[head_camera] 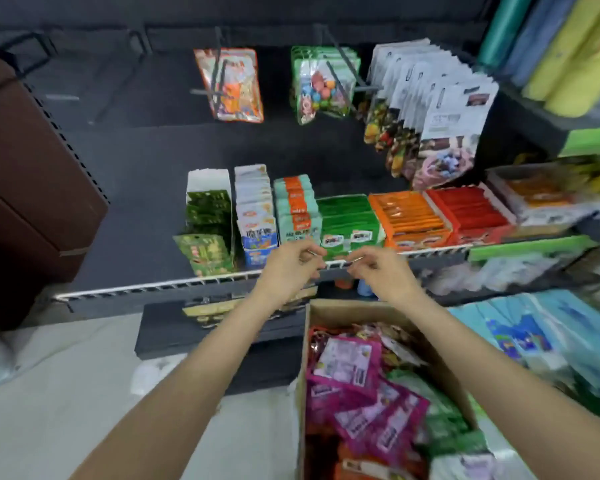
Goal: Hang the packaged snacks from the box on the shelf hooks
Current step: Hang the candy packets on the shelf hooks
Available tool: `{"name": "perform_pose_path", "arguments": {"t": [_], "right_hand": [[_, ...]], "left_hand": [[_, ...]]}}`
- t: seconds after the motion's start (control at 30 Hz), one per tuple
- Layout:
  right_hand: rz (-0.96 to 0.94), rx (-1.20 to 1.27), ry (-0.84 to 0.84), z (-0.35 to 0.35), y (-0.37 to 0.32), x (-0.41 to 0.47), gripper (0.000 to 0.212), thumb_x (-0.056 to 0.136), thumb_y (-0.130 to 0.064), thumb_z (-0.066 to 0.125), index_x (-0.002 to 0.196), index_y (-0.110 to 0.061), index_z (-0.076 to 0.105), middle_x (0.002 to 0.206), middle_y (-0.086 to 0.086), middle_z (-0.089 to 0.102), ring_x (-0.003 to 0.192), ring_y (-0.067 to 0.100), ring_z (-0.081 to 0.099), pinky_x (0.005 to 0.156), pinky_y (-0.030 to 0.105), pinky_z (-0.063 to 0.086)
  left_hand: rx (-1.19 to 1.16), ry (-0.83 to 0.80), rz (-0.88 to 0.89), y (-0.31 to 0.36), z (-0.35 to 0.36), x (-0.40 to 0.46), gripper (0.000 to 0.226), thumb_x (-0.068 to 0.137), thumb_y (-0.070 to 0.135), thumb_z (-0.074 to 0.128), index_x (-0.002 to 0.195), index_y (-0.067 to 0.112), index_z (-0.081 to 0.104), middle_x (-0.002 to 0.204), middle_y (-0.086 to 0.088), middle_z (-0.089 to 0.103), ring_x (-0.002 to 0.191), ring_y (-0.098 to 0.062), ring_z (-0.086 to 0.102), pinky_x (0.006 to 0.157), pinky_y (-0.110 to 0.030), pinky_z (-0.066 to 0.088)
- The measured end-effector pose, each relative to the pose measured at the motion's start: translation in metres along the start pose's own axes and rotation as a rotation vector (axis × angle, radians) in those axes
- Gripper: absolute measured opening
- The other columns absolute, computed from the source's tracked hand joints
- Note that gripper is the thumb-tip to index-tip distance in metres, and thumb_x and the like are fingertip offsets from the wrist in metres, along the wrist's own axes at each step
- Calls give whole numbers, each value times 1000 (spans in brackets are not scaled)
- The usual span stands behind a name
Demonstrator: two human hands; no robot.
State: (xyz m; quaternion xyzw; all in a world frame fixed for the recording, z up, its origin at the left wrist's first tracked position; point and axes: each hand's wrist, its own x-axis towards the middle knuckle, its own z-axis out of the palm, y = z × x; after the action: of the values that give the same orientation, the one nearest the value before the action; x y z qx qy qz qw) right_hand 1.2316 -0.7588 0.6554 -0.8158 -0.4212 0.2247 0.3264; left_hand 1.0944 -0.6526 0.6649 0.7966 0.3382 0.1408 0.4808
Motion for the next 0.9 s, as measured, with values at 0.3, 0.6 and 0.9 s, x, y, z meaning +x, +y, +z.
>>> {"name": "perform_pose_path", "arguments": {"t": [0.3, 0.6, 0.9], "right_hand": [[52, -378, -199, -26, 145, -41, 34, 89, -7, 50, 120, -12, 62, 123, 11, 62, 115, 27, 57, 95, 33, 44], [-43, -351, -442, -1, 168, -41, 40, 89, -22, 61, 127, -11, 57, 123, 12, 61, 114, 29, 56, 96, 32, 43], [-9, -388, -327, -4, 166, -34, 11, 91, -14, 57, 91, -8, 66, 98, 15, 67, 92, 33, 61, 77, 35, 49]], "left_hand": [[465, -254, 37, -13, 136, -19, 36, 96, 14, 47, 132, 14, 51, 131, -9, 55, 113, -27, 56, 93, -40, 47], [1083, -166, 107, -18, 169, -26, 40, 92, 3, 46, 127, 21, 52, 126, -4, 58, 118, -26, 49, 94, -37, 37], [721, 154, 144, -9, 140, -34, 18, 93, 15, 54, 103, 18, 69, 98, -2, 70, 97, -22, 61, 84, -33, 43]]}}
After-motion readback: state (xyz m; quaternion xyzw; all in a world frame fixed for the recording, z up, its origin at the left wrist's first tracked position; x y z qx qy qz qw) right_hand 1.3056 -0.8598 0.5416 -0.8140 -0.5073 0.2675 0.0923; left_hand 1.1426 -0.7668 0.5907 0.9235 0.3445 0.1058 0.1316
